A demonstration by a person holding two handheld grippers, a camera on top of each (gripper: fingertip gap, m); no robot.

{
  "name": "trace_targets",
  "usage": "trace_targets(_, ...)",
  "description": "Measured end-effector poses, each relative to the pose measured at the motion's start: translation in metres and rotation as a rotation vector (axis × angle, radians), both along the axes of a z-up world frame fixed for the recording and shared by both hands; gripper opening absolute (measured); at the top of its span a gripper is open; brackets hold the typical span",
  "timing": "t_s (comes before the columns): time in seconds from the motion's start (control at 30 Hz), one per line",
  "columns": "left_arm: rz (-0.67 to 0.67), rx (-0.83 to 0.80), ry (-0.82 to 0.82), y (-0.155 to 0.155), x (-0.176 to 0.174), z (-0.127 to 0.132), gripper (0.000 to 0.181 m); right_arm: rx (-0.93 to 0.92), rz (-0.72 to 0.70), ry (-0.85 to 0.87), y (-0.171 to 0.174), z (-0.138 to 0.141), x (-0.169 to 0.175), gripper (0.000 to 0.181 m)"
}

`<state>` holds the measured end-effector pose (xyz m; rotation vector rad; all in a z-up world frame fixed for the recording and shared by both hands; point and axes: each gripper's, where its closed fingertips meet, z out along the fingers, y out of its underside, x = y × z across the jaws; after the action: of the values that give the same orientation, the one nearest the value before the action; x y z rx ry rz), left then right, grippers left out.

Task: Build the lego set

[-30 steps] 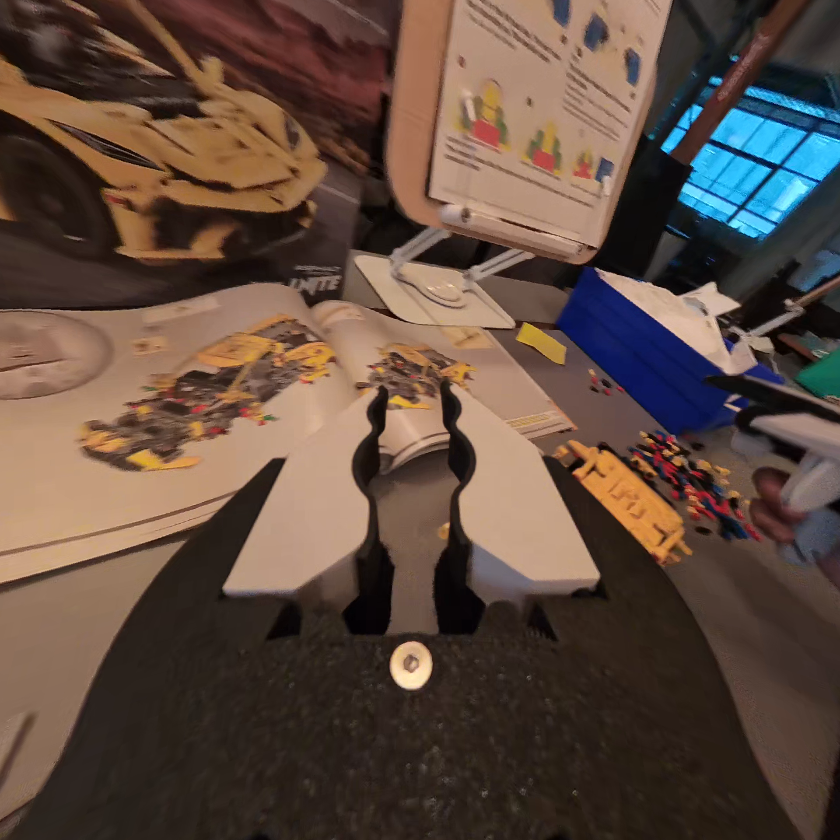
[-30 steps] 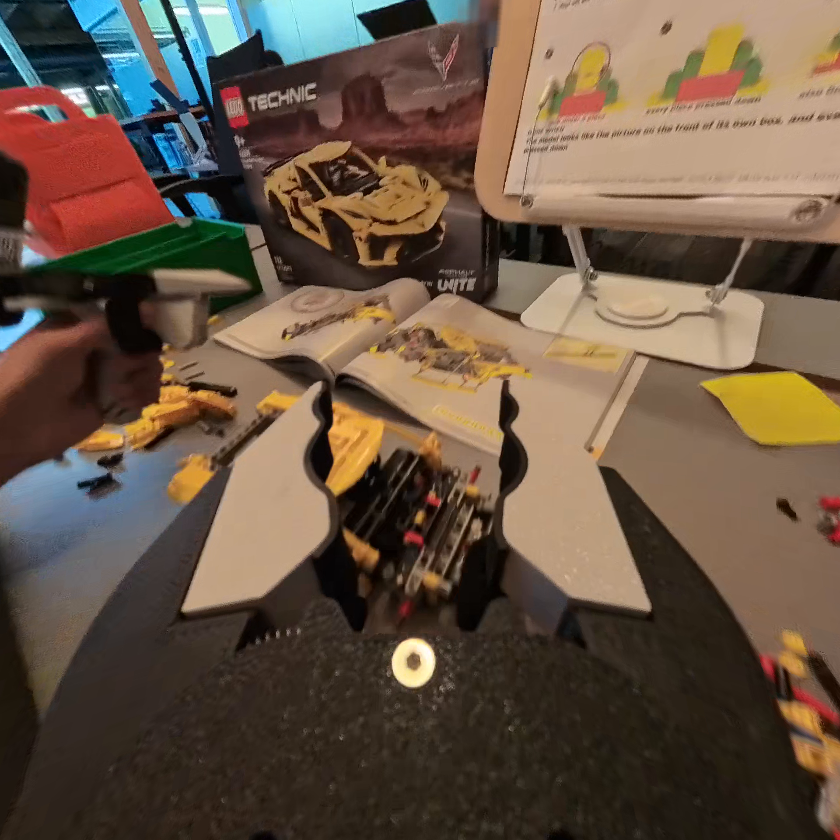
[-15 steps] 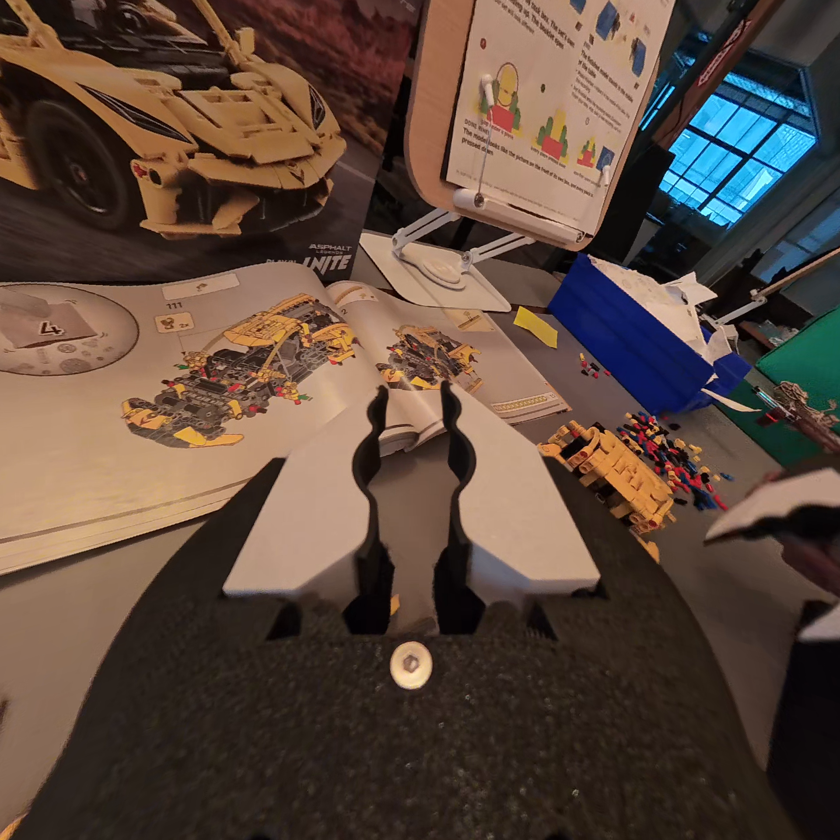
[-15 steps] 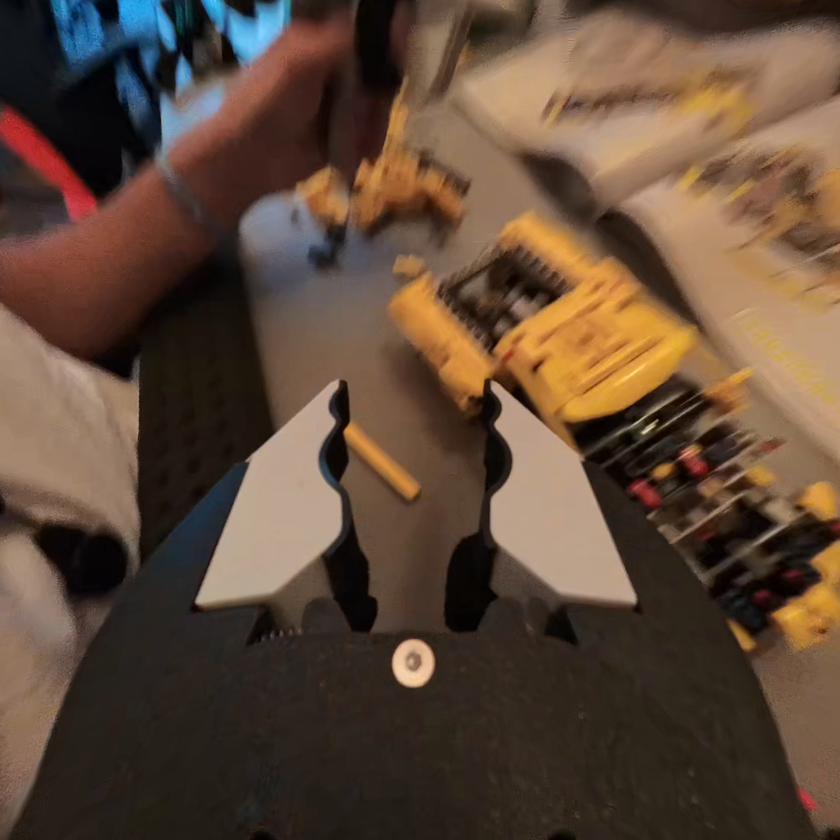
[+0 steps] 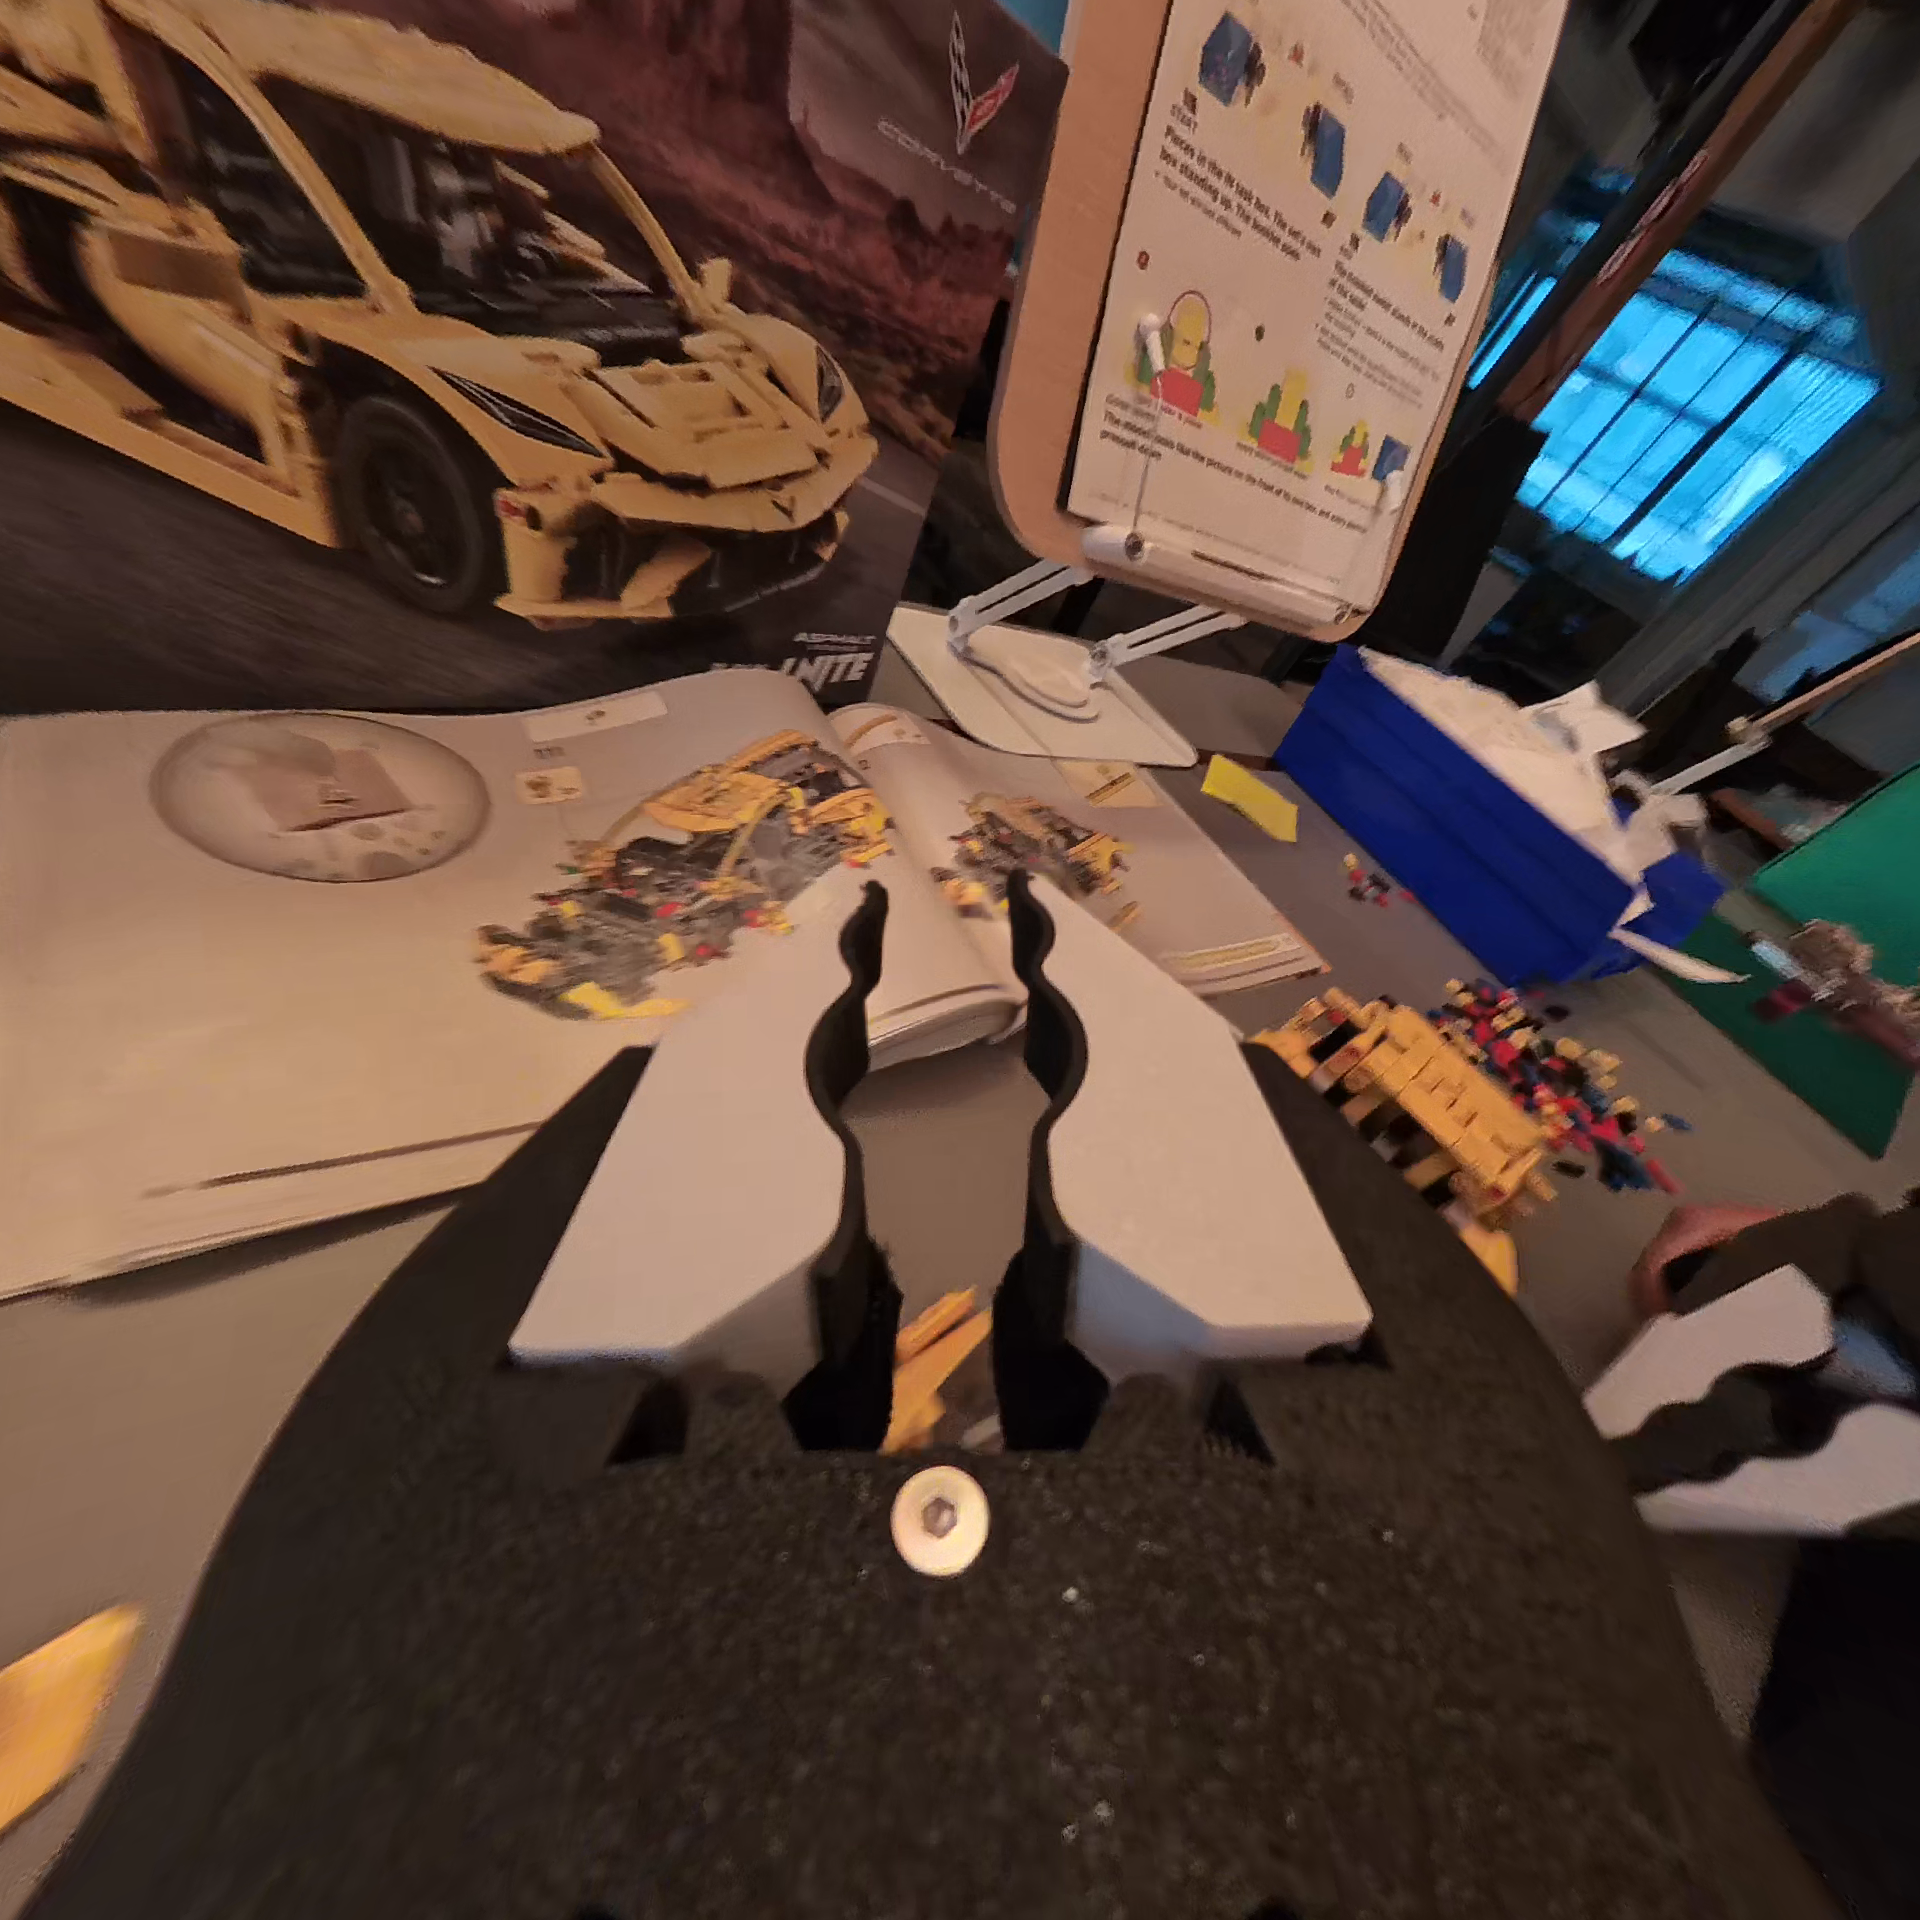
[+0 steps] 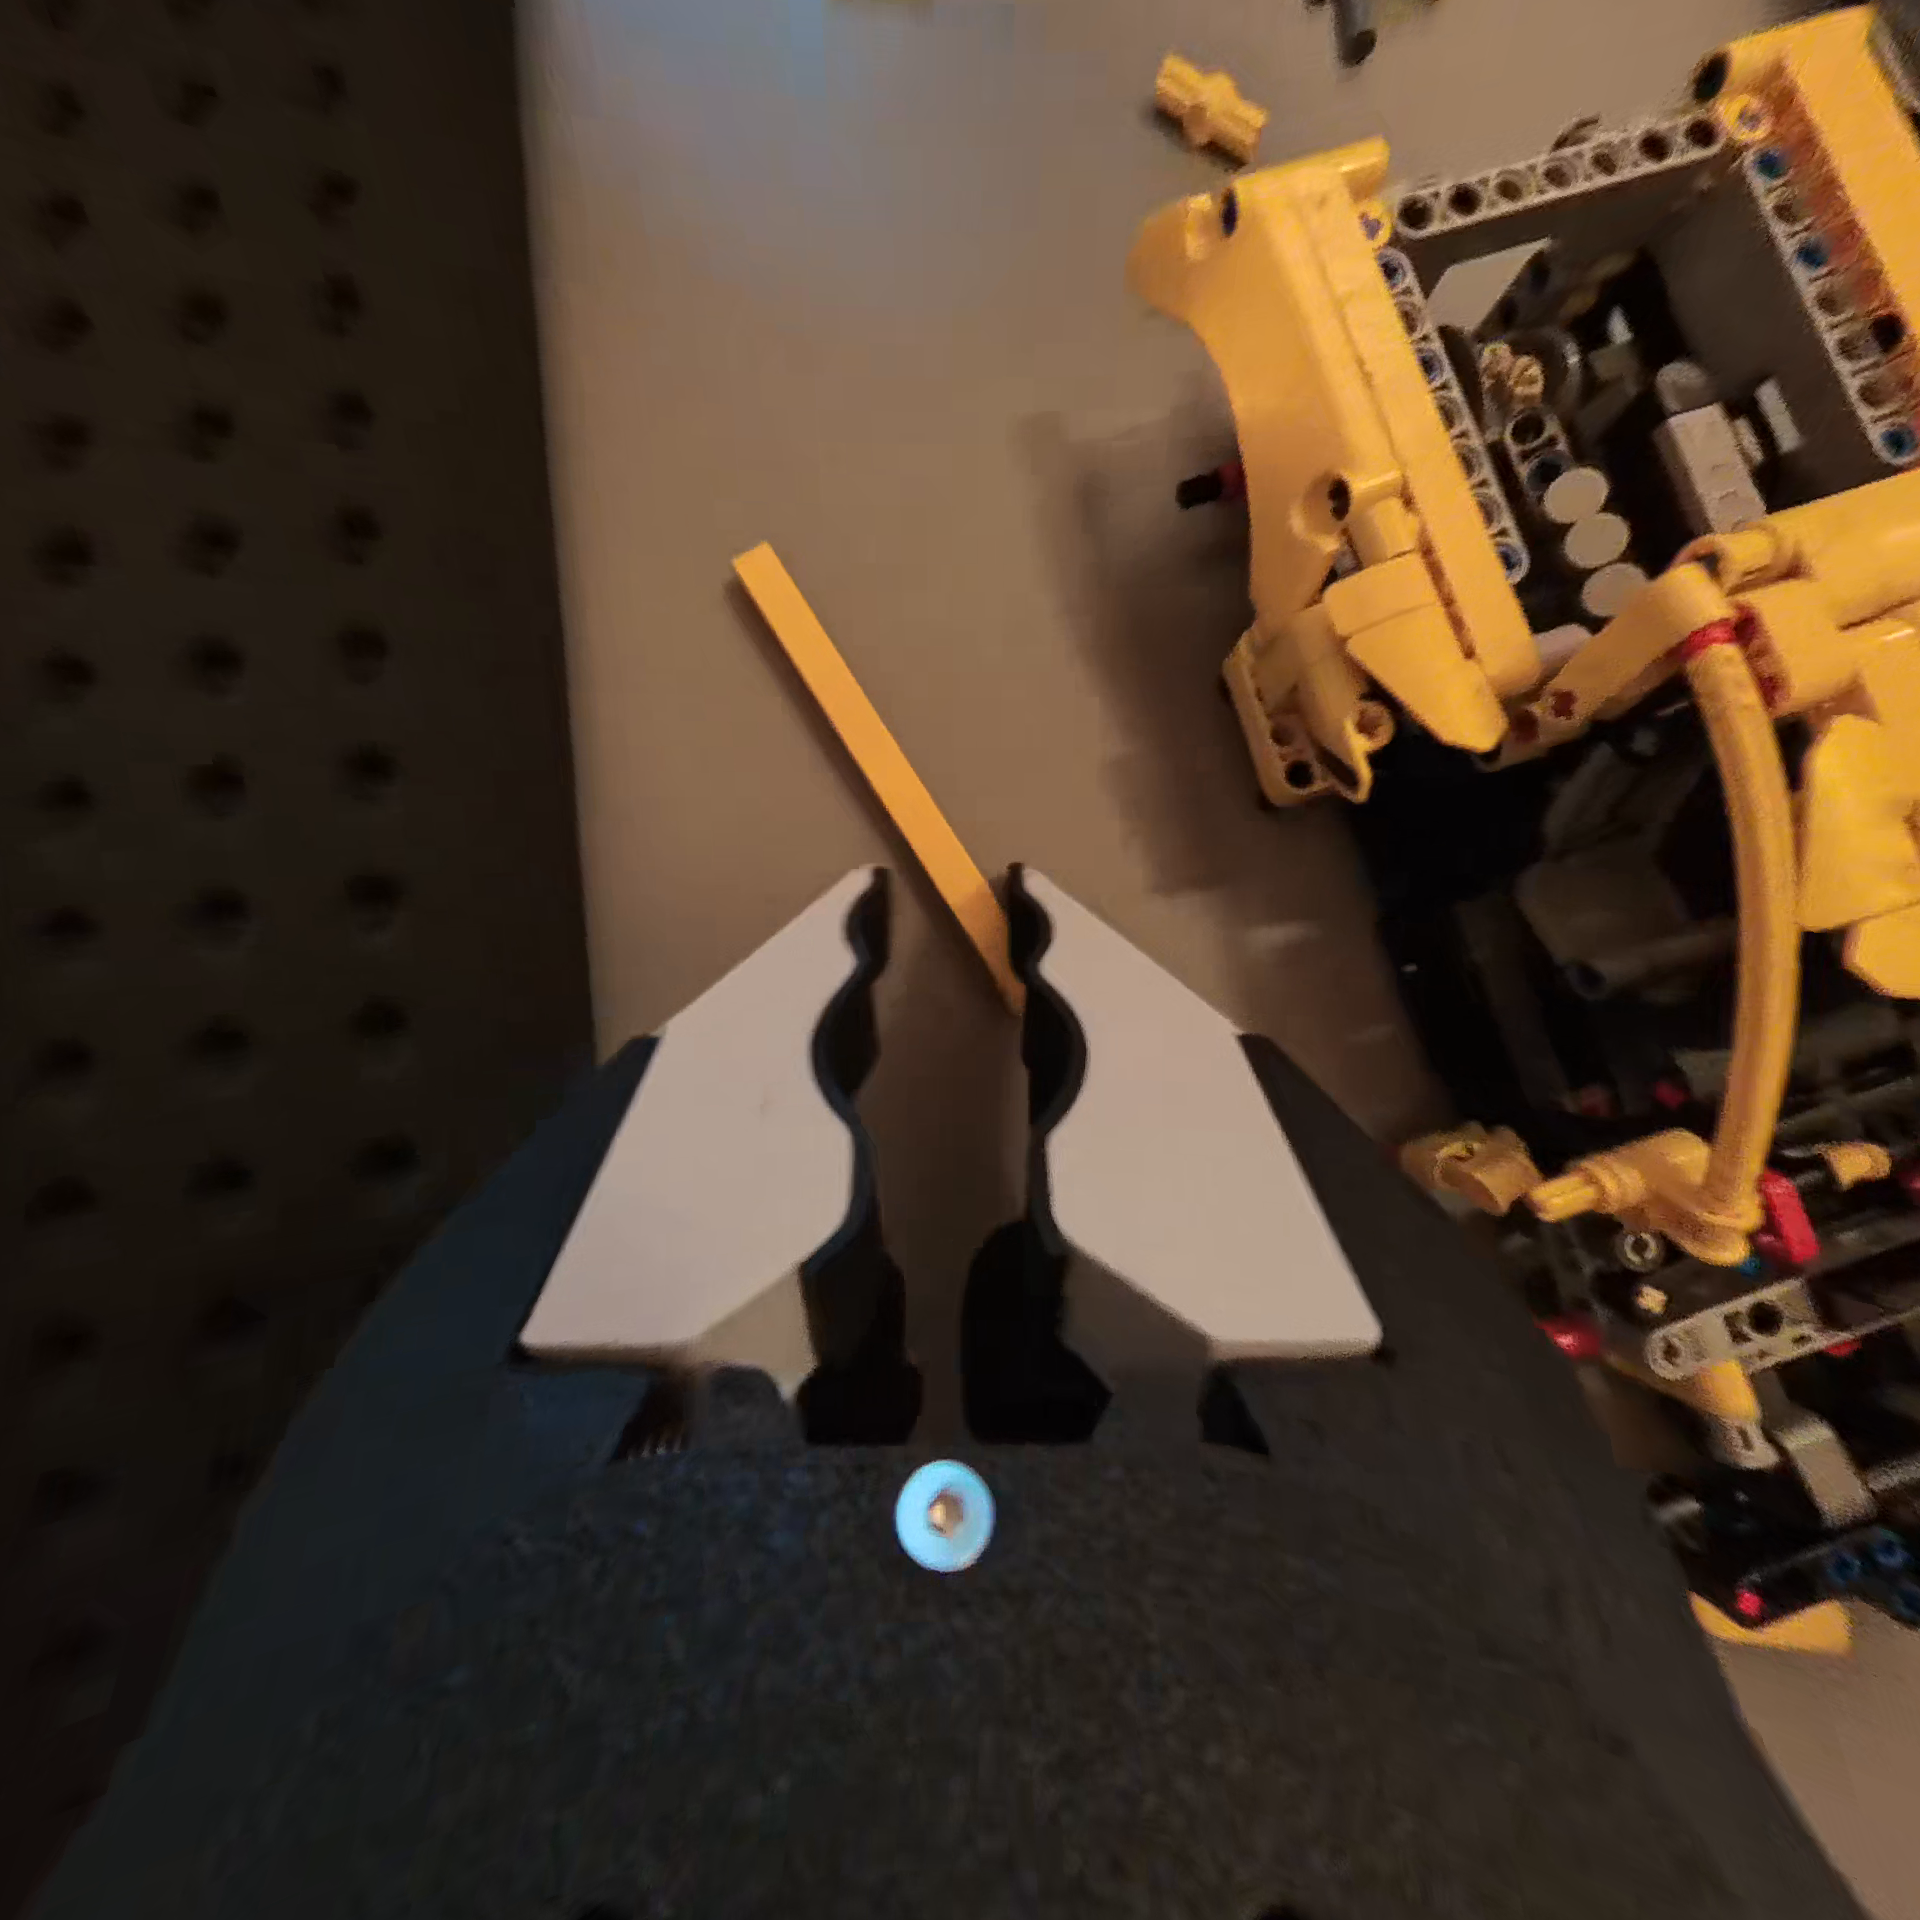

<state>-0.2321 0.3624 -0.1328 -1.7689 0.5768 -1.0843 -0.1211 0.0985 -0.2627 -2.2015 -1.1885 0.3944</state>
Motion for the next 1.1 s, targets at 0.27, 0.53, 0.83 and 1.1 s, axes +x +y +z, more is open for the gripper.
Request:
trace_targets(0.27,0.111,-0.133,0.526,0.012,-0.161,-0.037,0.024,0.067,-0.052,-0.098,0.001,0.000,0.053,0.006)
trace_targets(0.53,0.234,-0.327,0.742,0.031,-0.177,-0.090,0.024,0.027,-0.132,0.171,0.009,0.026,0.022,0.026)
trace_targets(0.83,0.373,-0.410,0.833,0.079,-0.169,-0.130,0.021,-0.131,-0.179,0.476,-0.040,0.040,-0.009,0.021)
trace_targets(1.1,0.224,-0.306,0.881,0.059,-0.150,-0.108,0.008,-0.100,-0.271,0.524,-0.053,0.056,0.021,0.021)
